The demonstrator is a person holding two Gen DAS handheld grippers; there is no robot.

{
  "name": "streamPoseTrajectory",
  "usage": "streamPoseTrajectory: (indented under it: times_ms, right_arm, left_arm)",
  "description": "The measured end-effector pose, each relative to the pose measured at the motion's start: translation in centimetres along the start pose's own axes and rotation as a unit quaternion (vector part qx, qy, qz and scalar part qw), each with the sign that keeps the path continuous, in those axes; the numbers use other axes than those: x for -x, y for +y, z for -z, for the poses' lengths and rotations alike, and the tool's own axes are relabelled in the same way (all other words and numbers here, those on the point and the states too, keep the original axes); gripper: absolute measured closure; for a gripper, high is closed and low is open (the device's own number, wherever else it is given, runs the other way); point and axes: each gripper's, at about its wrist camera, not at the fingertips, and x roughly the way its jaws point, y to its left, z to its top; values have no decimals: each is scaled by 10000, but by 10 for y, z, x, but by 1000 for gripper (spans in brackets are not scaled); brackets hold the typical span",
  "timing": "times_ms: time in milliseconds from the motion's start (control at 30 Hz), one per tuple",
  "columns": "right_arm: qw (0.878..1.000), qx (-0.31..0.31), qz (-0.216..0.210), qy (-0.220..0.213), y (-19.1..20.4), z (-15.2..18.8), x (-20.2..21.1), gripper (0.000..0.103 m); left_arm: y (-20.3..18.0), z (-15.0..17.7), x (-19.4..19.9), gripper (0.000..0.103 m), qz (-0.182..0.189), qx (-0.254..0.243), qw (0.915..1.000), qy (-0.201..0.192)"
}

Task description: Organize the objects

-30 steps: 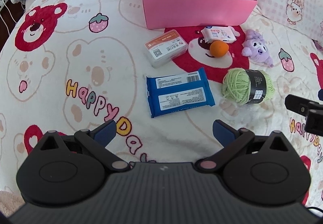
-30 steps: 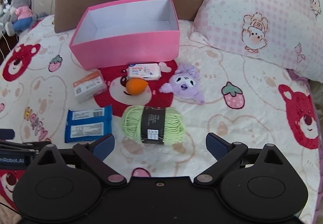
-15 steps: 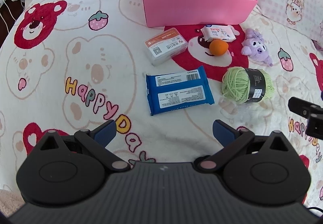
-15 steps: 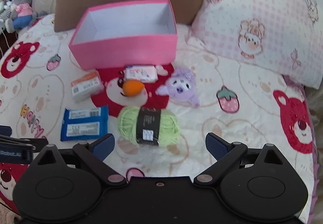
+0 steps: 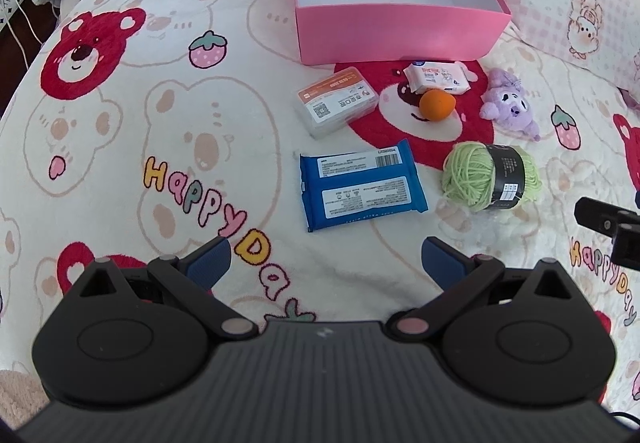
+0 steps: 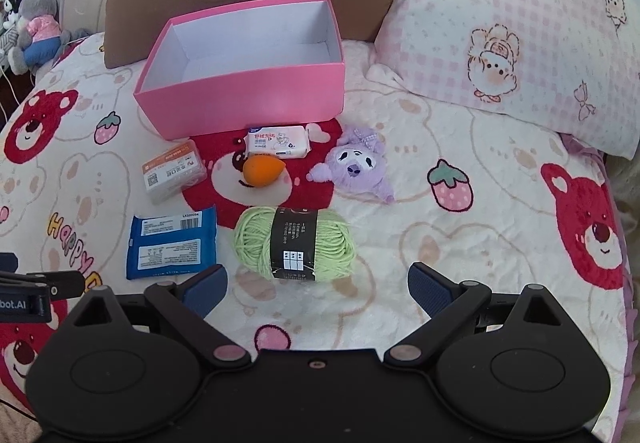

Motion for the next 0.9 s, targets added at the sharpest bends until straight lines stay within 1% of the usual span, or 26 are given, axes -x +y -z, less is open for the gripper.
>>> streamPoseTrajectory:
  times_ms: [167,300,433,533,767,900]
  right_arm:
    - [9999,55,96,-5,1,2,0,4]
    - [10000,42,69,-11,1,3,0,4]
    - [9999,52,60,-64,3,4,1,4]
    - [9999,36,91,-106,4,4,1,4]
    - [9998,-18,149,-162,8,7,8,5]
    - [9997,18,161,-203,11,8,13,5]
  left_arm:
    - [2,1,1,0,-19,9,10000,10]
    - [1,2,2,0,-21,-68,10000,15]
    - [-3,6,0,0,-129,-210,9997,-9]
    - [-3,9,0,0,-146,-202,9997,5]
    - [7,15,13,0,-41,-18,9997,-223]
    - [10,19,16,0,-214,-94,9994,-262]
